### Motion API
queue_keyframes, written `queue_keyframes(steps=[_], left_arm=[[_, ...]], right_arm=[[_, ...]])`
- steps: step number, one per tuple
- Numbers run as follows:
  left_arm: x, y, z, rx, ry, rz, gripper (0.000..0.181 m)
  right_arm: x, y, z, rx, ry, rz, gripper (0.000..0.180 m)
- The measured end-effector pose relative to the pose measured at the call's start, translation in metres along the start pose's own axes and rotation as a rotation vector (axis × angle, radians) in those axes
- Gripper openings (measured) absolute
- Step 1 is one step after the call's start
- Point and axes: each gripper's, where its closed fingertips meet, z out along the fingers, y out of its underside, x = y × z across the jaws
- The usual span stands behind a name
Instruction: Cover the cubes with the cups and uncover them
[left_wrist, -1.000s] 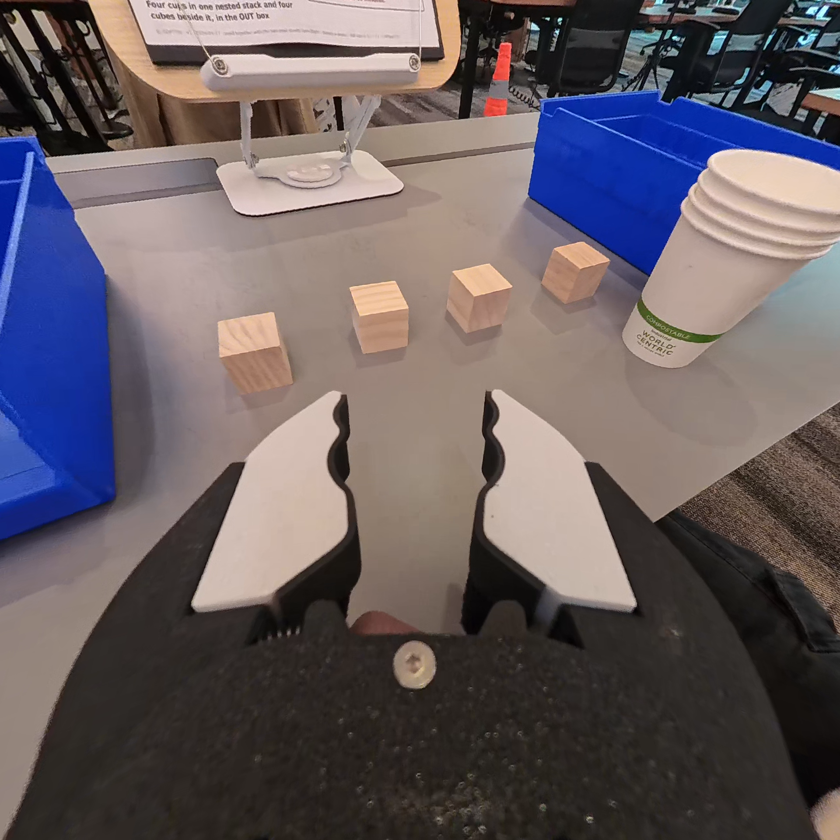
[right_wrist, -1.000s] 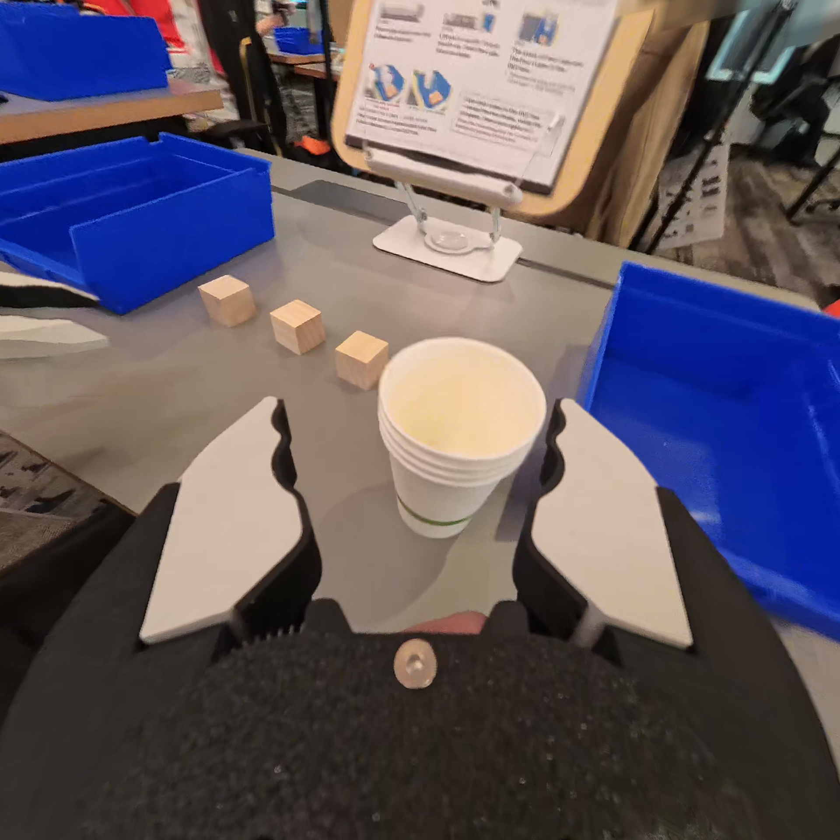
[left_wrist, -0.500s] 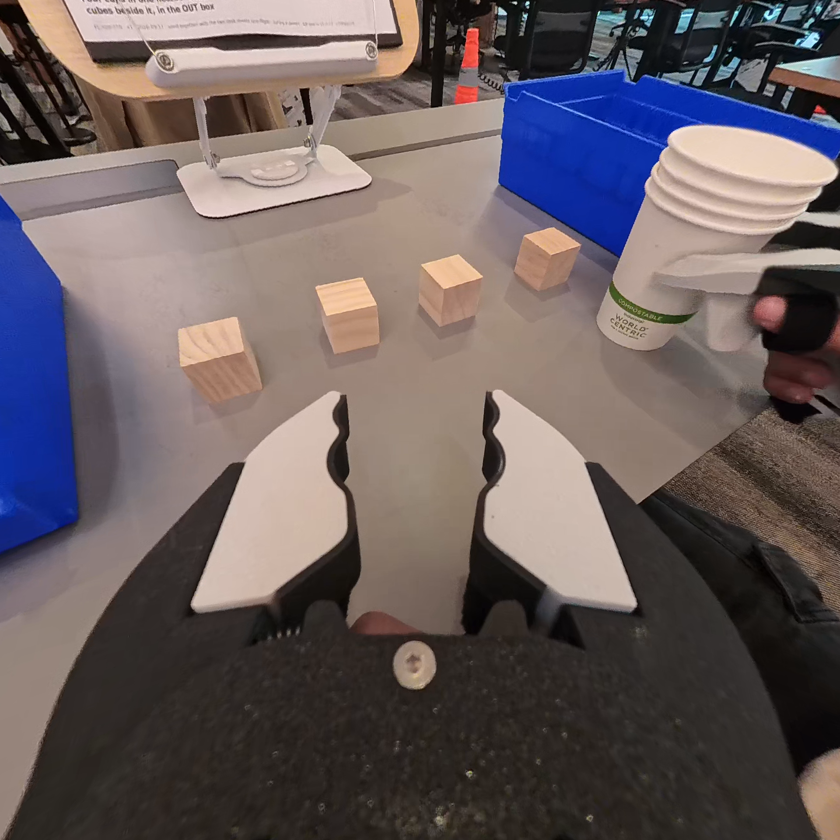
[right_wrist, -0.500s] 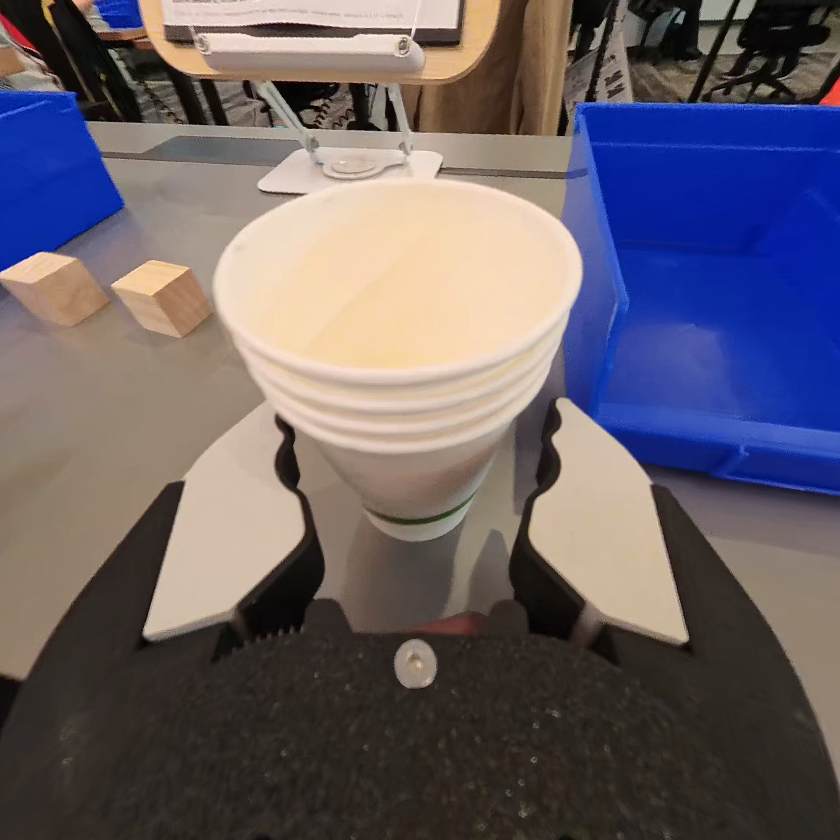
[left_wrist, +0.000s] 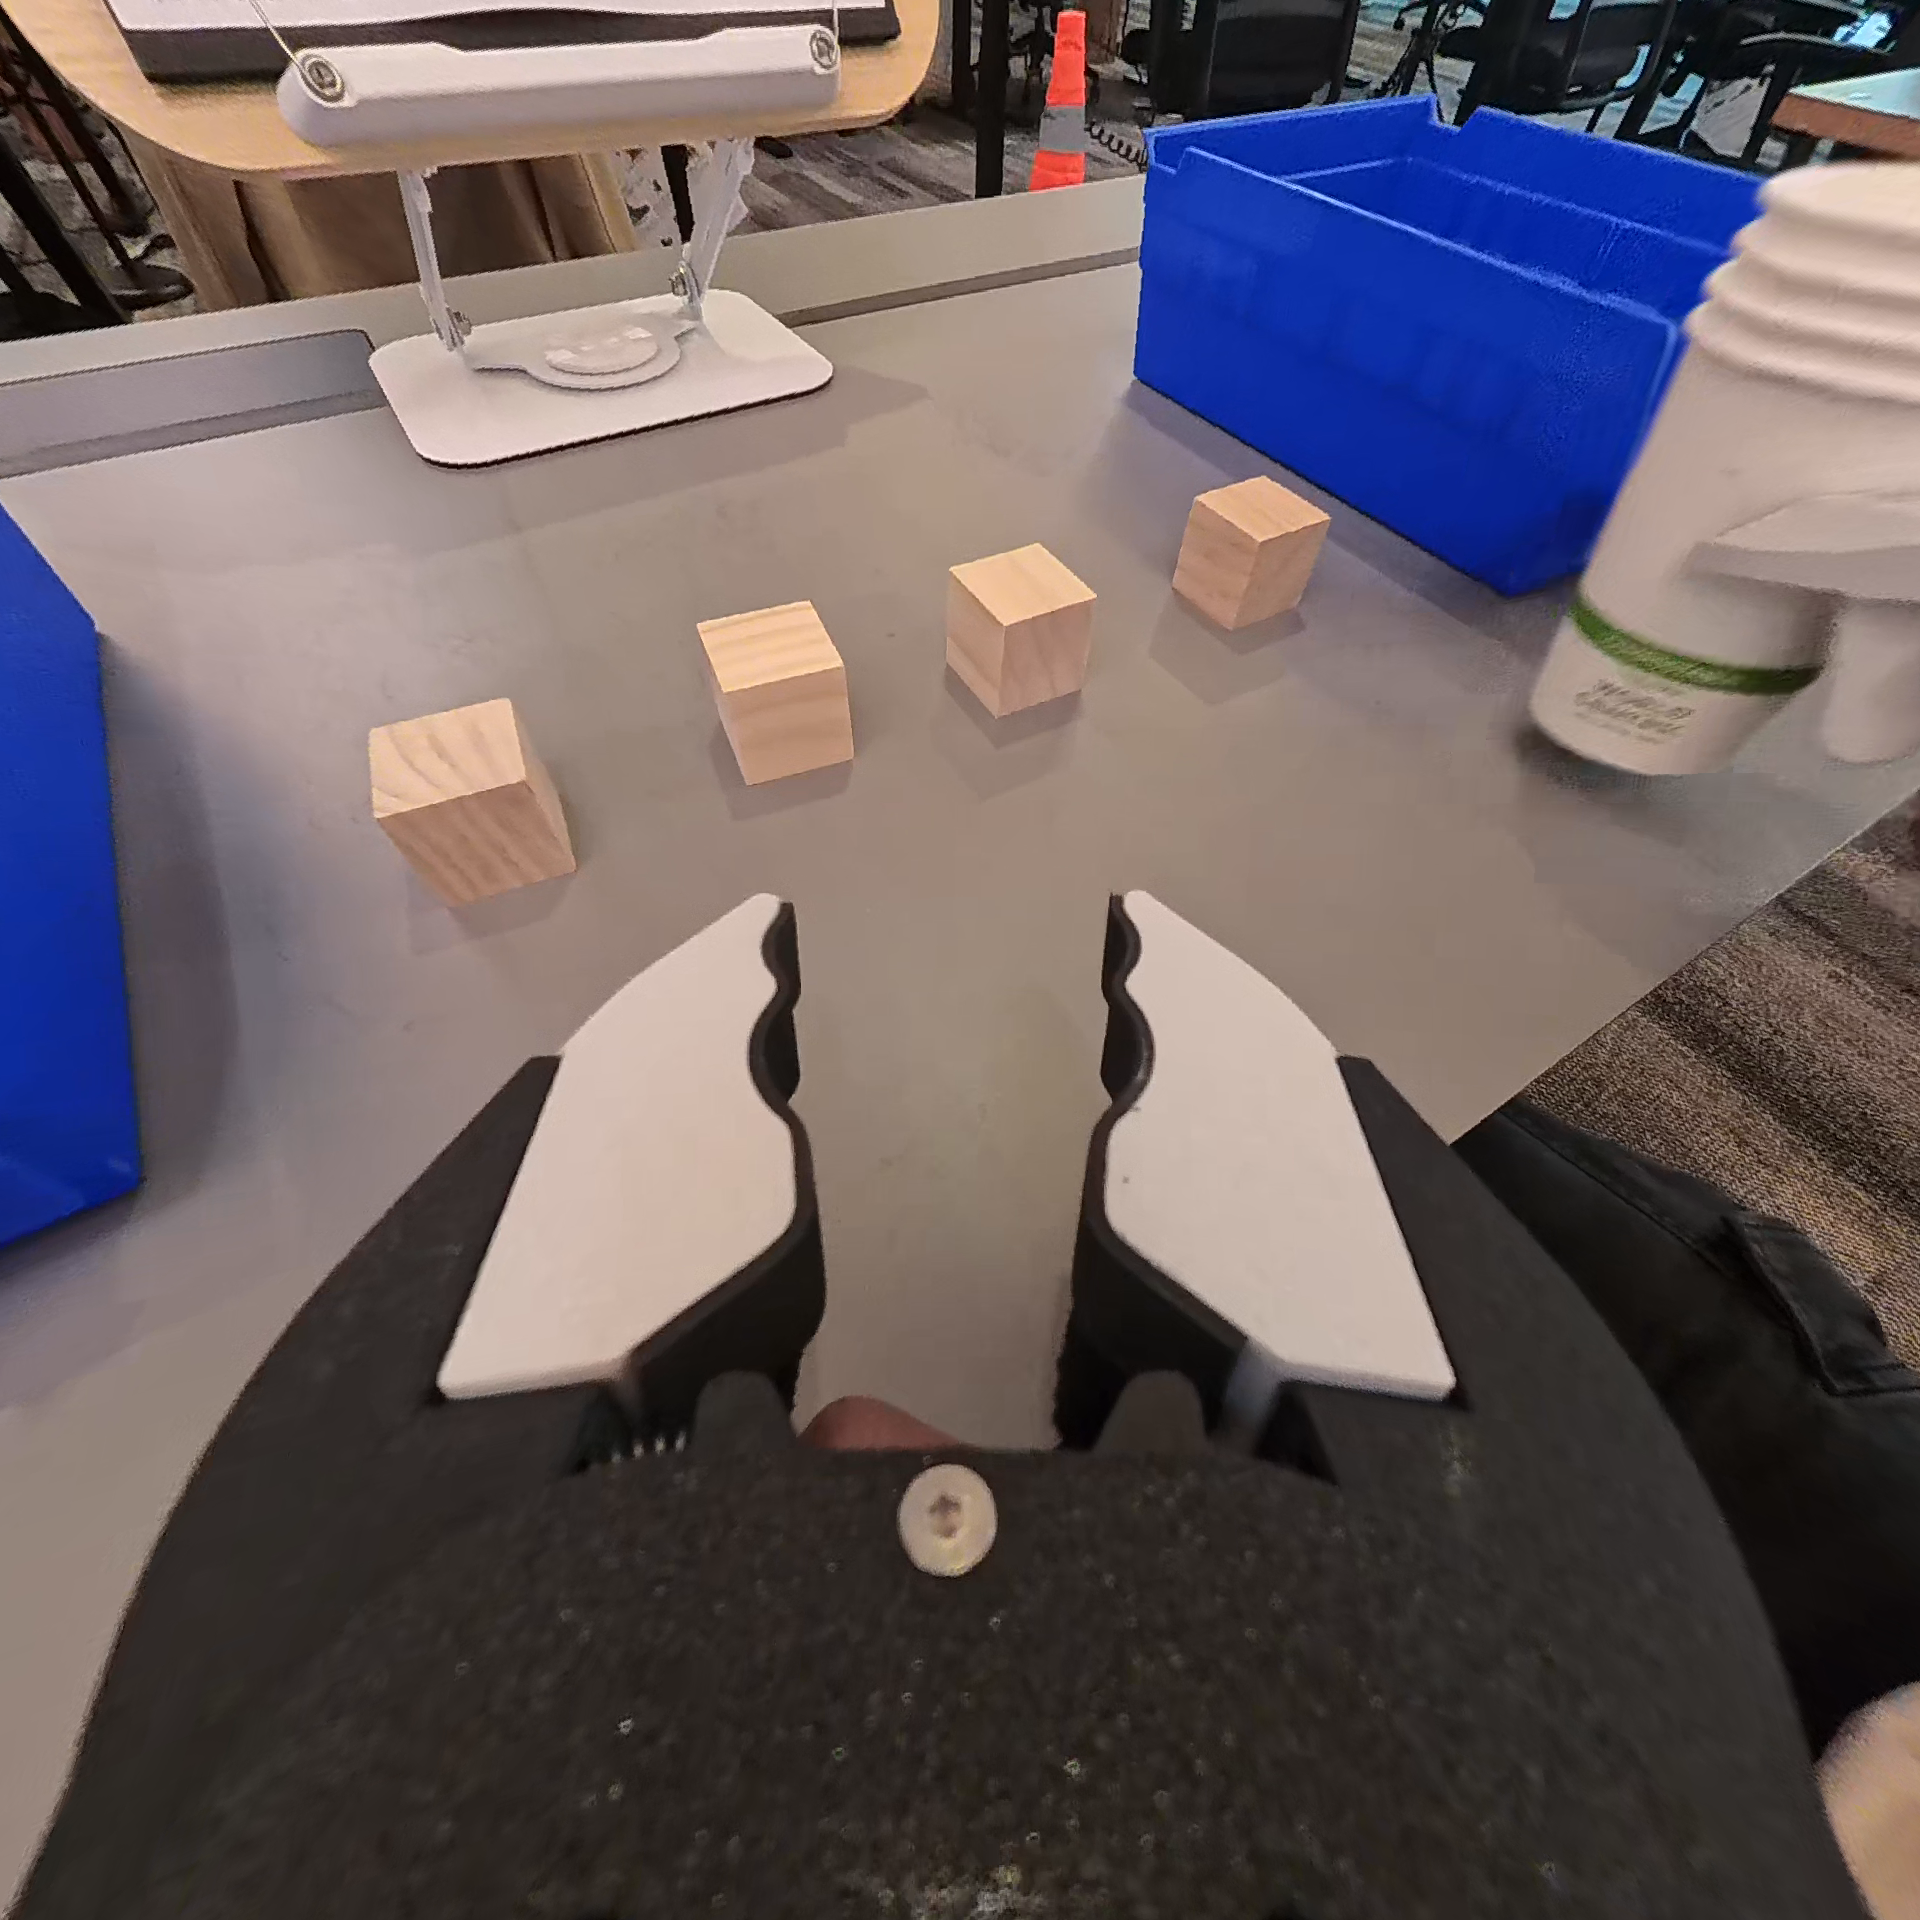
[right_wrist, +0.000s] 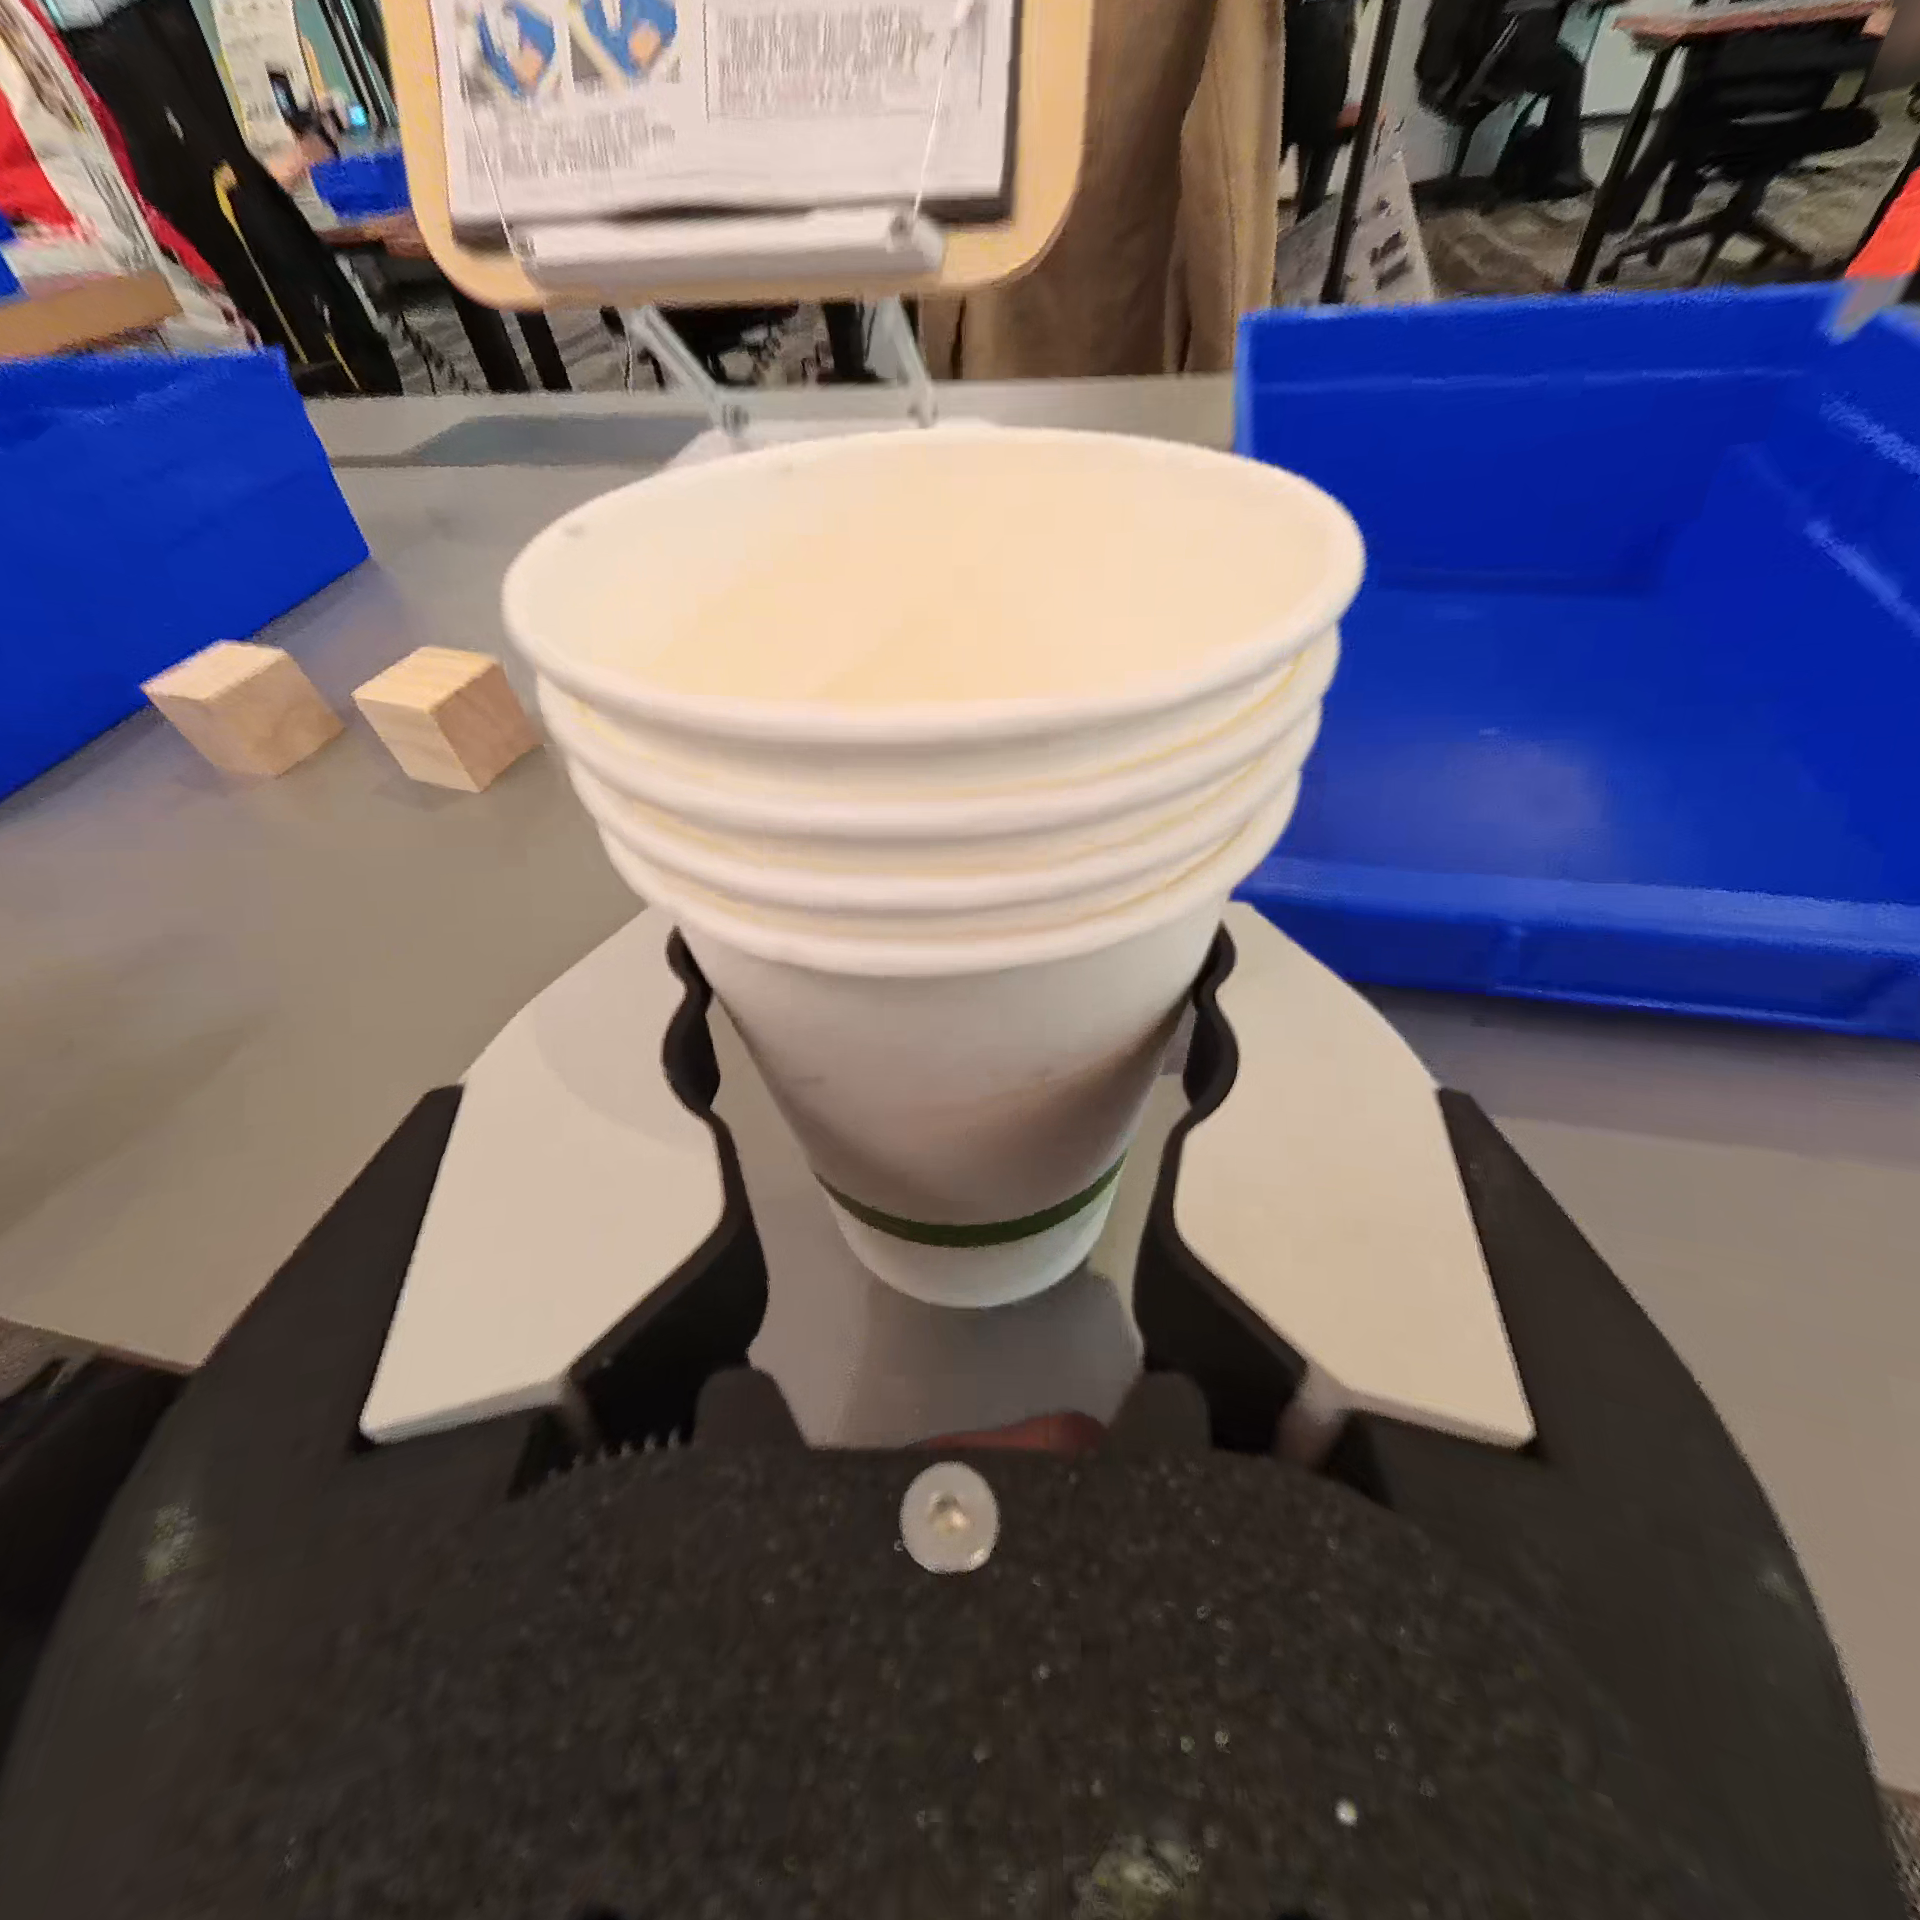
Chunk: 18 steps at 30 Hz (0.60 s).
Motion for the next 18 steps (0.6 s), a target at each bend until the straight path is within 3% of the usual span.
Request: queue_keyframes(steps=[4, 8, 11, 18], left_arm=[[0.003, 0.003, 0.002, -0.009, 0.01, 0.008, 0.056], [0.006, 0.0, 0.003, -0.006, 0.02, 0.01, 0.056], [0.006, -0.004, 0.004, 0.002, 0.017, 0.018, 0.056], [0.007, -0.007, 0.003, 0.009, 0.019, 0.022, 0.056]], right_arm=[[0.041, -0.041, -0.028, 0.075, 0.066, -0.034, 0.089], [0.097, -0.097, -0.016, 0.105, 0.132, -0.073, 0.09], [0.134, -0.12, 0.027, 0.088, 0.149, -0.071, 0.089], [0.174, -0.115, 0.152, -0.049, 0.079, 0.008, 0.089]])
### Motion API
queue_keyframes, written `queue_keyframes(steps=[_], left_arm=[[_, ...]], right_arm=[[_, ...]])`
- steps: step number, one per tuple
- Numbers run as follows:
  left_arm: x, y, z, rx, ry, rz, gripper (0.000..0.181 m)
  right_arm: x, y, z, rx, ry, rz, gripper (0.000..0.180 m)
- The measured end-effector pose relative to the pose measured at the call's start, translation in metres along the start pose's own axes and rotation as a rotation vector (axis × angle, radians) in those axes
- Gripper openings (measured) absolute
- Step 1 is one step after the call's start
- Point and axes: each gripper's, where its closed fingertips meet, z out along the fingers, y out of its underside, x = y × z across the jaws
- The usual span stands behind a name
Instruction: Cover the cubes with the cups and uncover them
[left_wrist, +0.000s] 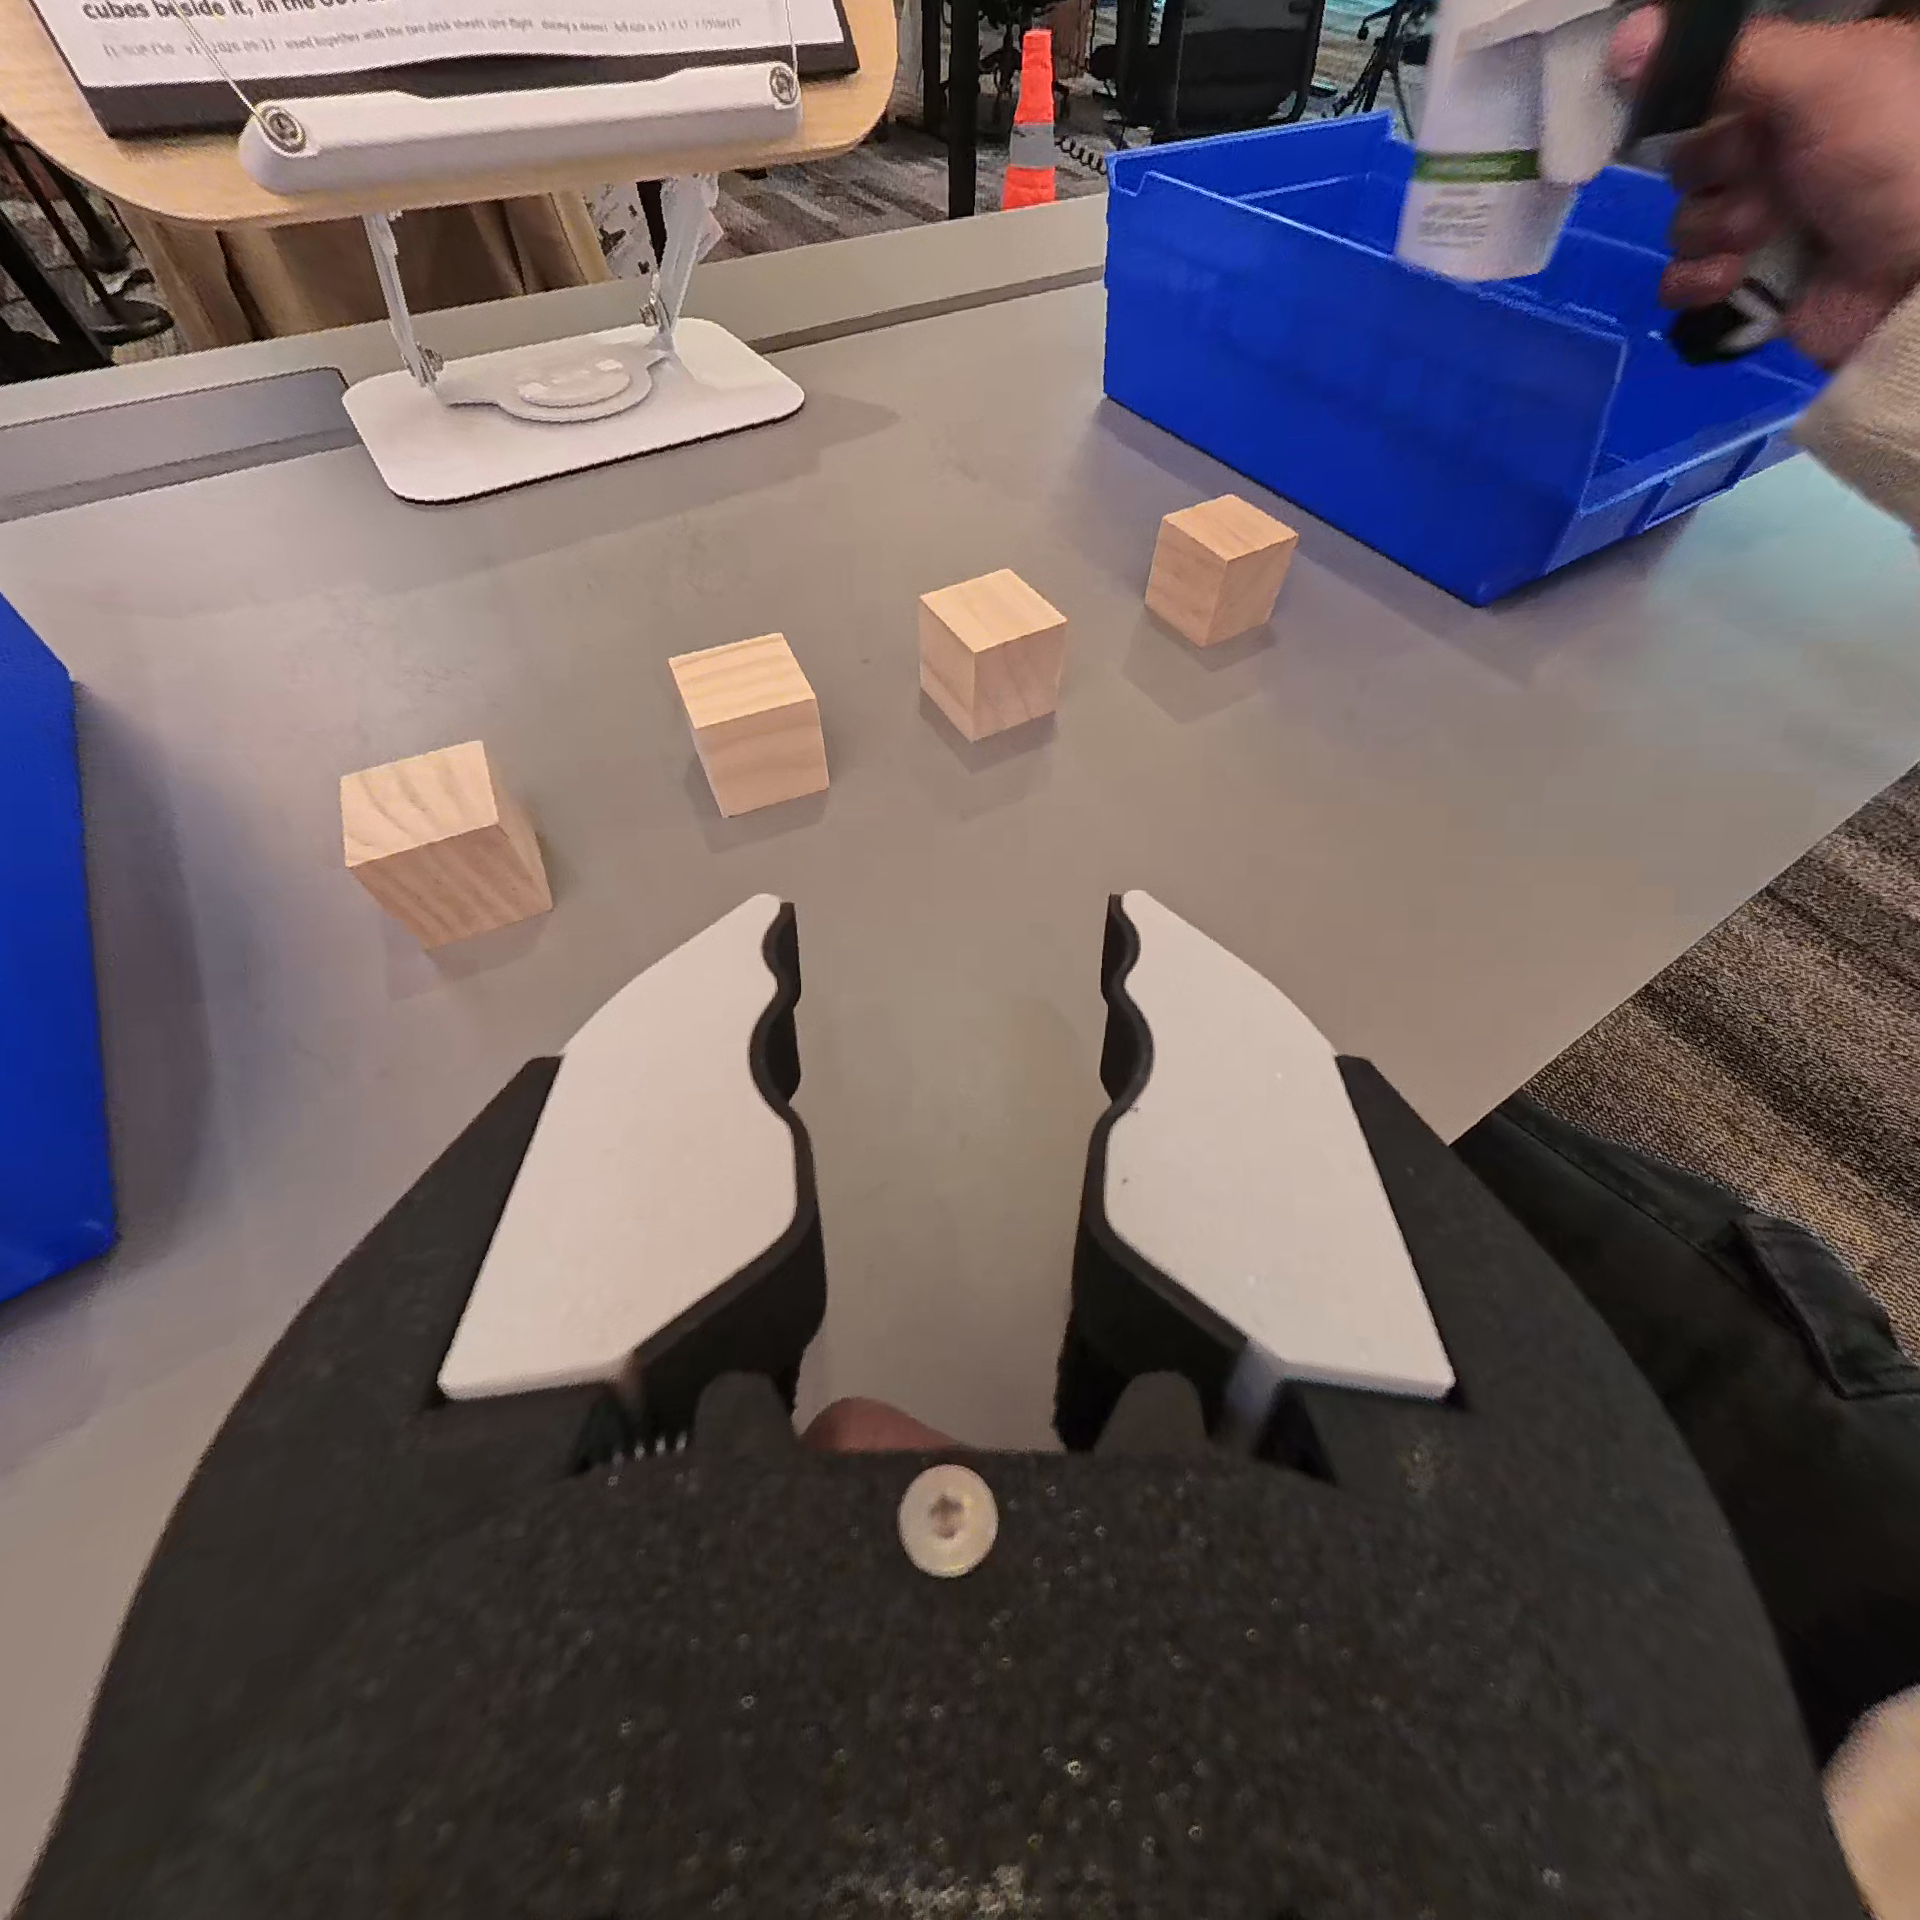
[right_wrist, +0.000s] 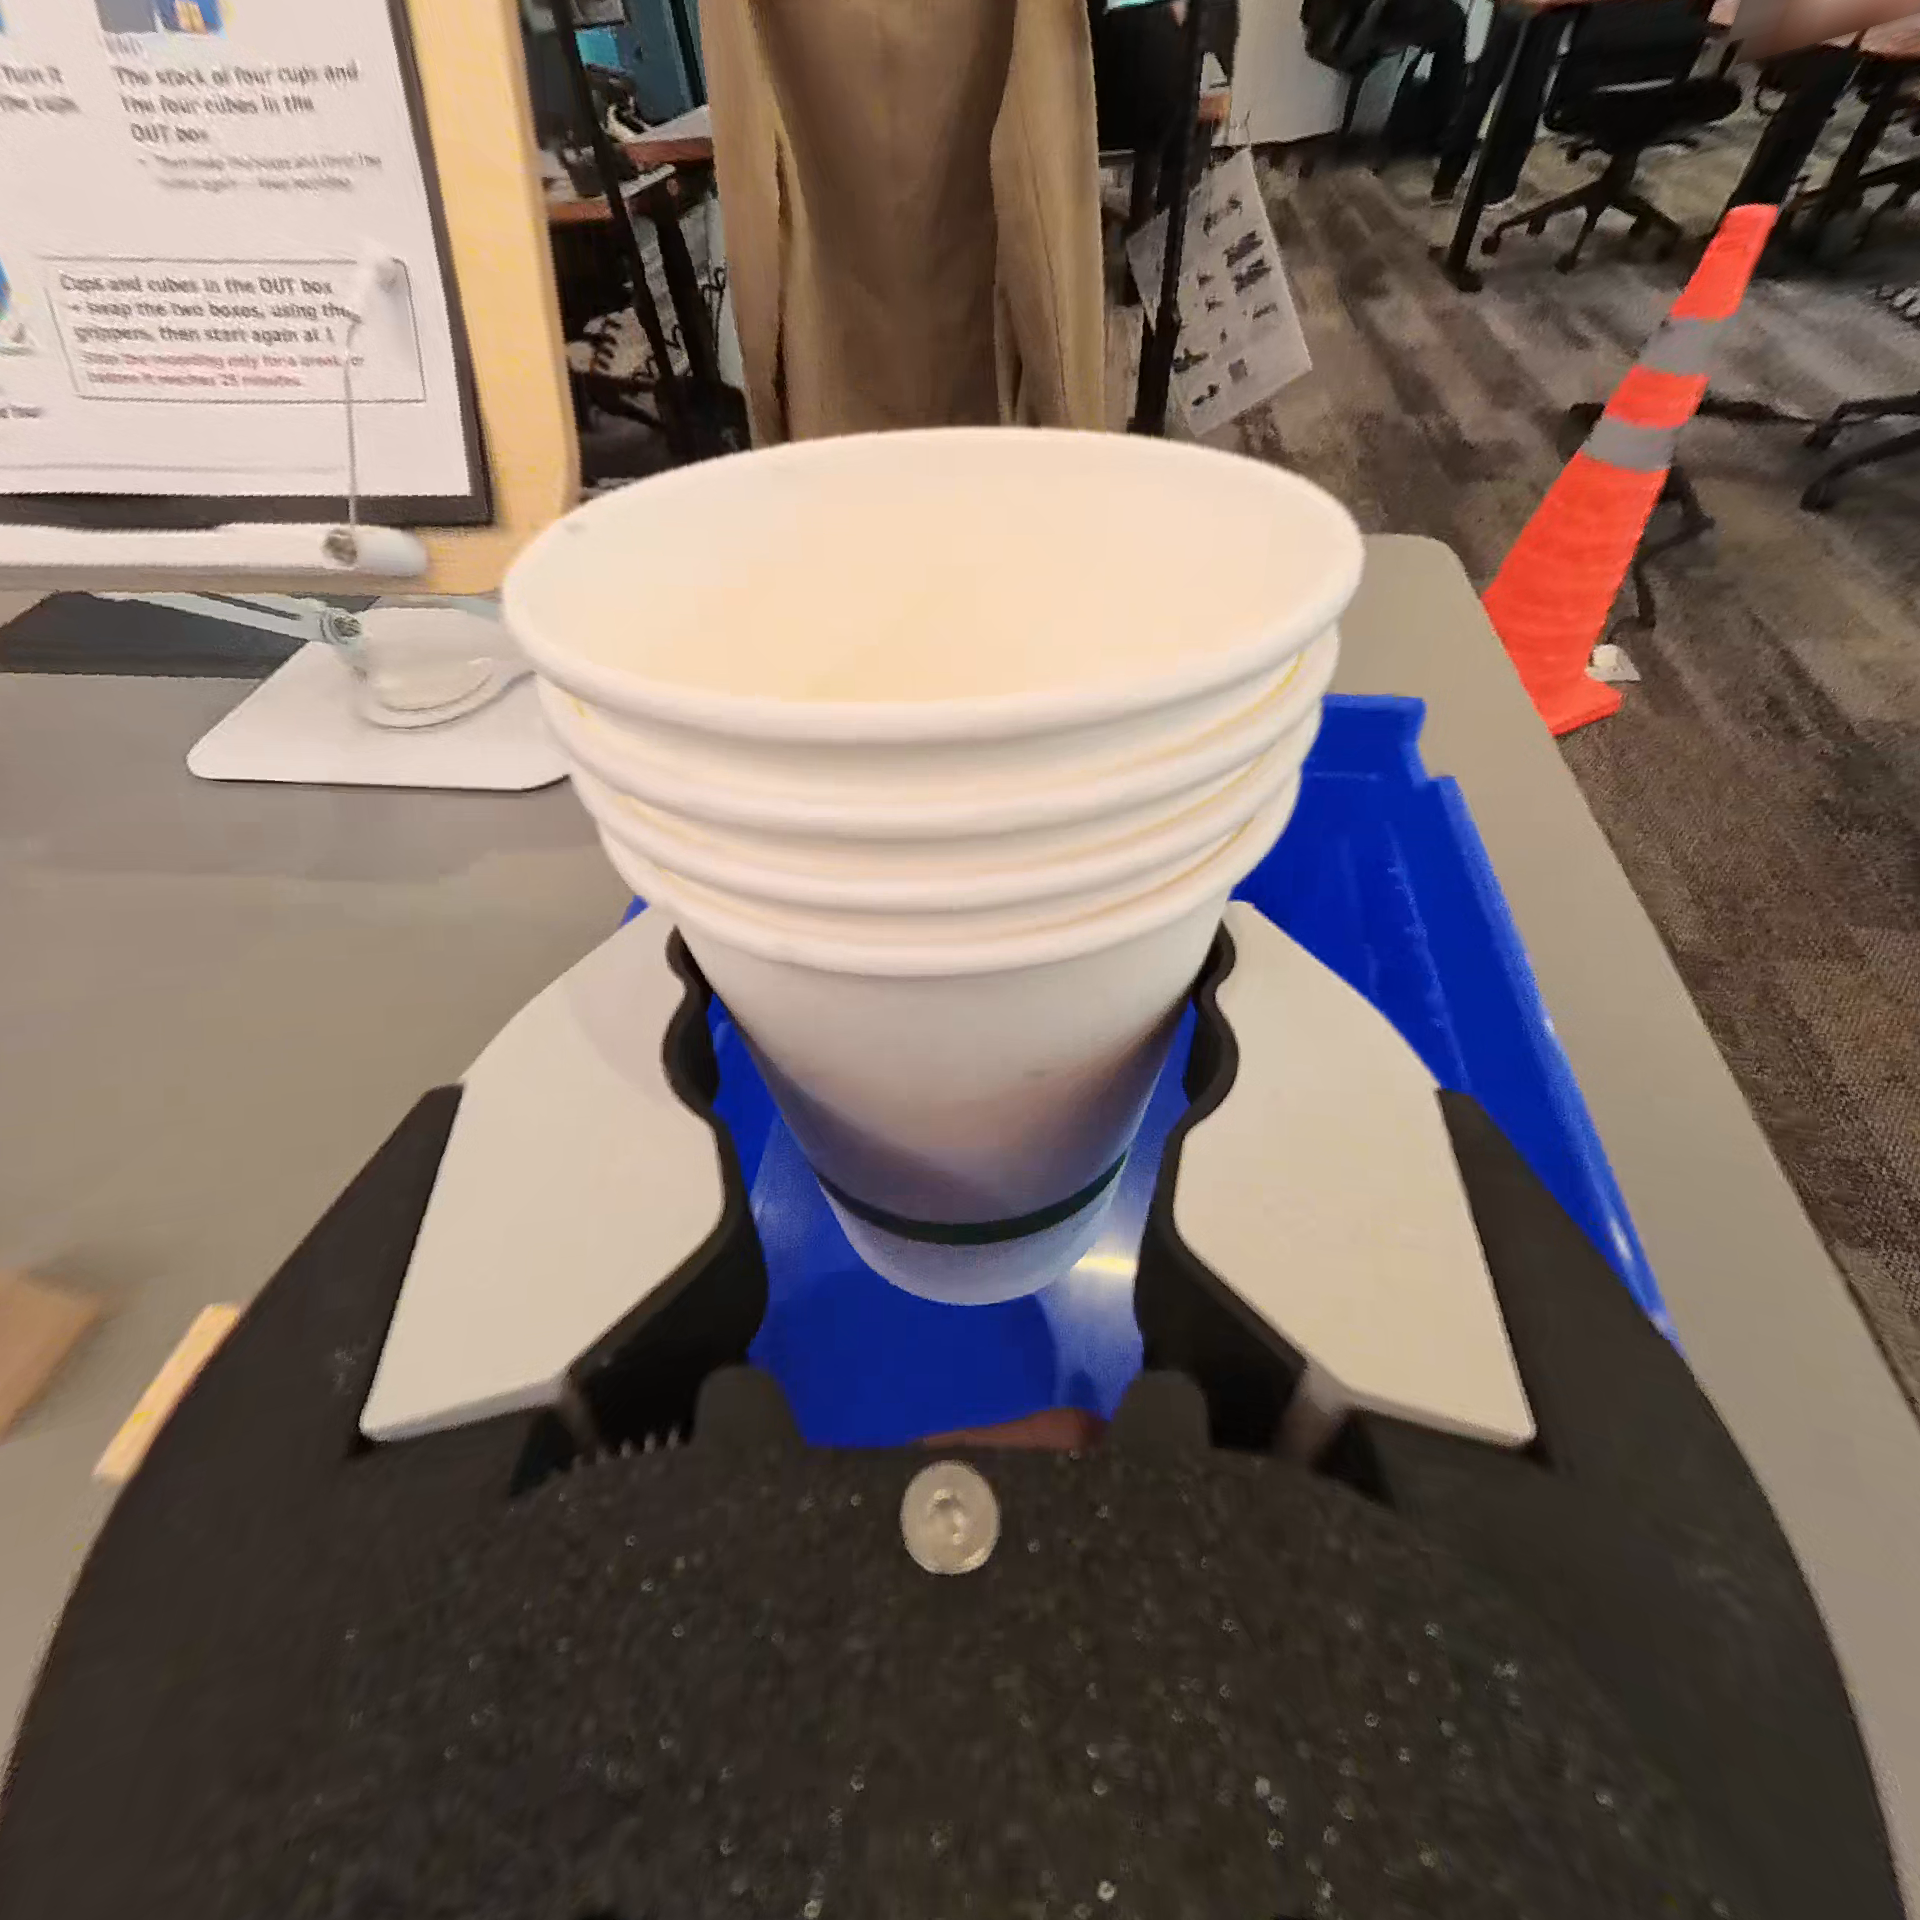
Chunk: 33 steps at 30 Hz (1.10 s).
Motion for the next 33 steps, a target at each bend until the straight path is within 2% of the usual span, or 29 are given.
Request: queue_keyframes(steps=[6, 12, 23, 29, 33], left_arm=[[0.002, -0.001, 0.003, -0.002, 0.003, 0.021, 0.056], [0.004, 0.004, 0.008, -0.017, -0.003, 0.057, 0.056], [0.004, 0.007, 0.013, -0.03, 0.01, 0.05, 0.056], [0.005, 0.008, 0.012, -0.035, 0.01, 0.045, 0.056], [-0.002, 0.01, 0.013, -0.041, -0.008, 0.018, 0.056]], right_arm=[[0.011, 0.014, 0.065, -0.062, 0.024, -0.021, 0.09], [0.029, 0.037, 0.098, -0.107, 0.025, 0.059, 0.09], [0.027, 0.046, 0.1, -0.165, 0.018, 0.041, 0.091], [0.027, 0.055, 0.093, -0.234, 0.038, -0.013, 0.091], [0.017, 0.067, 0.081, -0.331, -0.004, 0.033, 0.096]])
